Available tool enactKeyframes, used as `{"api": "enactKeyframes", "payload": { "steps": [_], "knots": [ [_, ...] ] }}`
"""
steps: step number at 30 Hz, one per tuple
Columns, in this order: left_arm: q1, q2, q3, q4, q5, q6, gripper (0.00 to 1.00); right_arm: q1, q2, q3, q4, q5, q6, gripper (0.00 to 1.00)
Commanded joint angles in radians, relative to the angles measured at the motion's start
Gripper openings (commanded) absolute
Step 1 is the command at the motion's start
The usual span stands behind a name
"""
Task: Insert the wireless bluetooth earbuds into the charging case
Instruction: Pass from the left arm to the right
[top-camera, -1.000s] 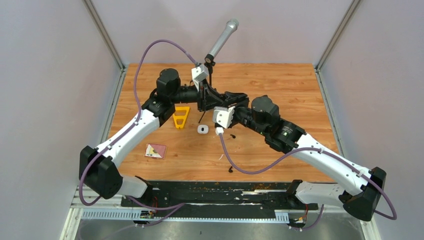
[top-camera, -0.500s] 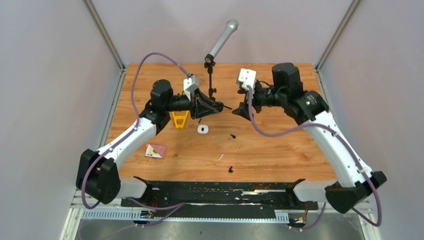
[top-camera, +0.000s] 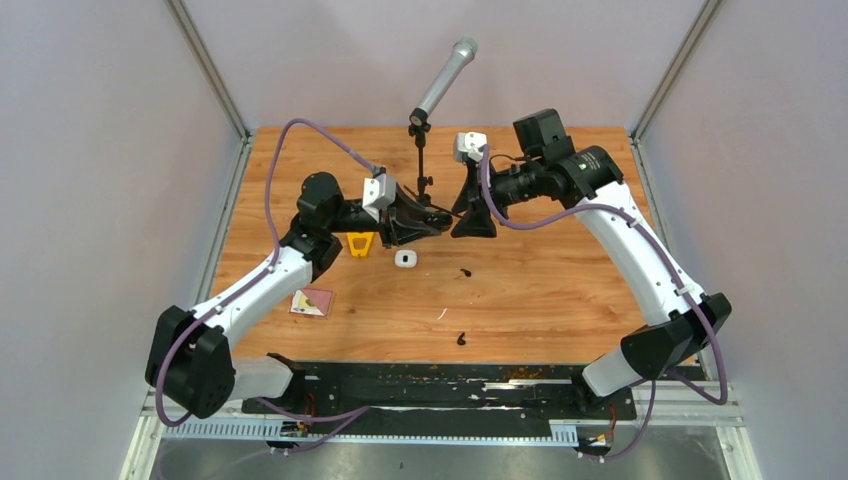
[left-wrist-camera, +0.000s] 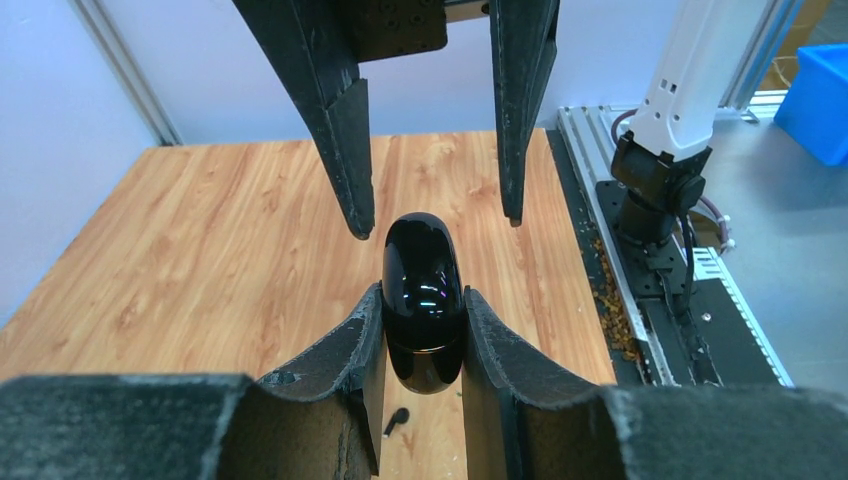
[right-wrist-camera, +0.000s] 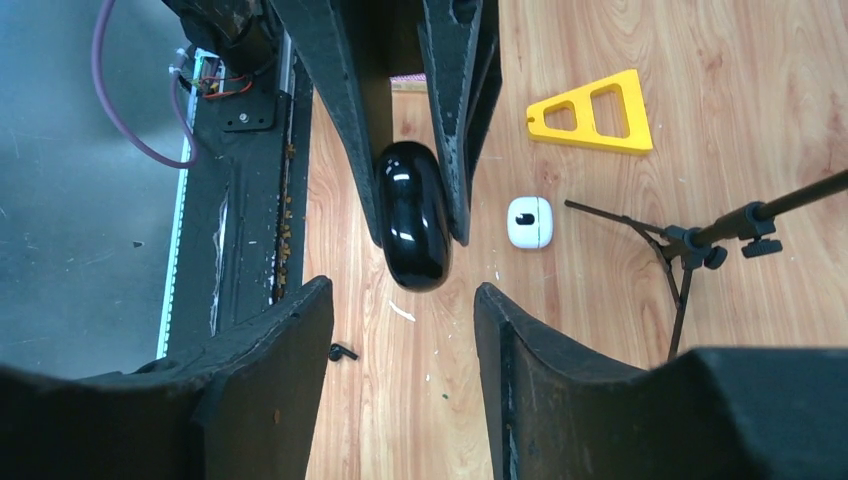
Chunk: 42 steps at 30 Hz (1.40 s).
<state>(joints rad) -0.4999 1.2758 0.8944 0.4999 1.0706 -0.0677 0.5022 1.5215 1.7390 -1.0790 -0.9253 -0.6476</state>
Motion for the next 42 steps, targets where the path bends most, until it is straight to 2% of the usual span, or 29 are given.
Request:
{"api": "enactKeyframes", "payload": {
  "steps": [1, 7, 14, 18, 22, 25, 32, 35, 42],
  "knots": [
    [-0.011, -0.010, -0.003, 0.084, 0.017, 0.023, 0.01, 0.020, -0.007, 0.050, -0.013, -0.056, -0.014, 0.53],
    [-0.019, 0.007, 0.009, 0.094, 0.029, 0.023, 0.01, 0.040, 0.004, 0.042, 0.010, -0.009, -0.001, 0.45],
    [-0.026, 0.024, 0.023, 0.089, 0.026, 0.018, 0.02, 0.054, 0.015, 0.034, 0.043, 0.020, 0.012, 0.30],
    [-0.029, 0.036, 0.030, 0.096, -0.002, -0.011, 0.10, 0.058, 0.013, 0.024, 0.045, 0.043, -0.003, 0.28],
    [-0.029, 0.030, 0.024, 0.091, -0.040, -0.056, 0.20, 0.060, 0.010, 0.022, 0.044, 0.041, -0.010, 0.07],
    [-0.027, 0.022, 0.012, 0.087, -0.061, -0.088, 0.34, 0.059, 0.000, 0.021, 0.044, 0.055, -0.019, 0.00],
    [-0.004, 0.012, -0.009, 0.056, -0.040, -0.073, 0.47, 0.059, -0.020, -0.002, 0.055, 0.069, -0.014, 0.00],
    [-0.003, 0.016, -0.009, 0.061, -0.047, -0.093, 0.55, 0.058, -0.017, 0.000, 0.061, 0.069, -0.007, 0.00],
    [-0.001, 0.032, -0.018, 0.063, -0.040, -0.109, 0.56, 0.041, -0.017, 0.011, 0.082, 0.058, 0.024, 0.00]
  ]
}}
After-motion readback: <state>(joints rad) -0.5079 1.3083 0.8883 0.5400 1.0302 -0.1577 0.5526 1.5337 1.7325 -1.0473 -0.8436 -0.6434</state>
